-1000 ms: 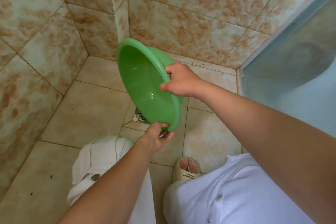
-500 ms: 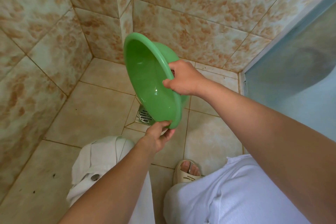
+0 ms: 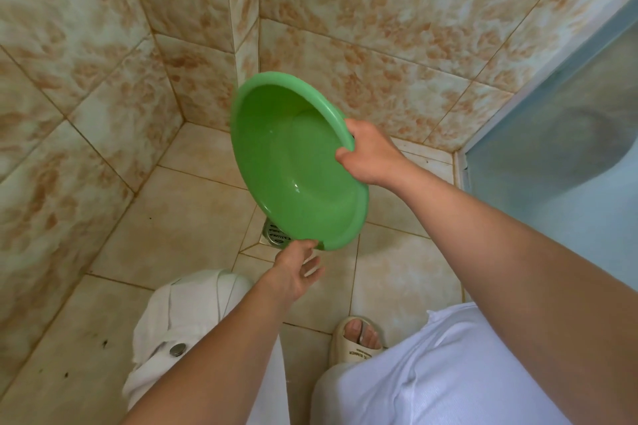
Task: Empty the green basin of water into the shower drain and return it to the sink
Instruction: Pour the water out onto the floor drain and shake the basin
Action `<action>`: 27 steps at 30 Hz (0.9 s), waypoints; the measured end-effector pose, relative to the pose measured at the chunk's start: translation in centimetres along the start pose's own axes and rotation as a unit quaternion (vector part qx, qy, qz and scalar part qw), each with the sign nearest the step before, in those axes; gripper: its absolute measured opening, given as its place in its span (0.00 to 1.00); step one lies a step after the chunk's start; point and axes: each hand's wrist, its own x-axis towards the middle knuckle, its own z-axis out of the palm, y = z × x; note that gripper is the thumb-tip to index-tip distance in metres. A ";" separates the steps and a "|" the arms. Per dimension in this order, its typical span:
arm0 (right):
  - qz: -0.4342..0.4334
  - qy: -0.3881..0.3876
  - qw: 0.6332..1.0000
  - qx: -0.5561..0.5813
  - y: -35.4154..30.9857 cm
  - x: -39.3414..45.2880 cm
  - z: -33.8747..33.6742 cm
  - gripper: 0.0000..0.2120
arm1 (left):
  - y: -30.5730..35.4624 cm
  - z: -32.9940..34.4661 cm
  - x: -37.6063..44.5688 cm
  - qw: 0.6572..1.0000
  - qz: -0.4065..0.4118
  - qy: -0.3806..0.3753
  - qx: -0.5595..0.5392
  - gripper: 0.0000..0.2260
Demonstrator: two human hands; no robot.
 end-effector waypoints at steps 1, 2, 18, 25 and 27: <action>0.007 0.003 1.000 -0.009 0.3 0.1 -0.1 0.11 | 0.1 -0.1 0.0 1.000 0.004 0.015 0.009 0.15; 0.010 0.001 1.000 -0.024 0.6 0.2 -0.2 0.10 | 0.4 -0.3 -0.1 0.999 0.010 0.031 0.012 0.15; -0.015 -0.182 0.978 -0.102 -0.3 2.3 -0.9 0.24 | 3.7 -3.3 0.2 0.875 0.396 0.184 0.209 0.35; -0.040 -0.230 0.968 -0.090 -0.2 3.8 0.5 0.25 | 7.4 -4.0 0.3 0.825 0.440 0.219 0.280 0.33; -0.030 -0.231 0.972 -0.032 0.3 4.2 0.6 0.24 | 8.9 -3.9 0.3 0.815 0.421 0.212 0.337 0.30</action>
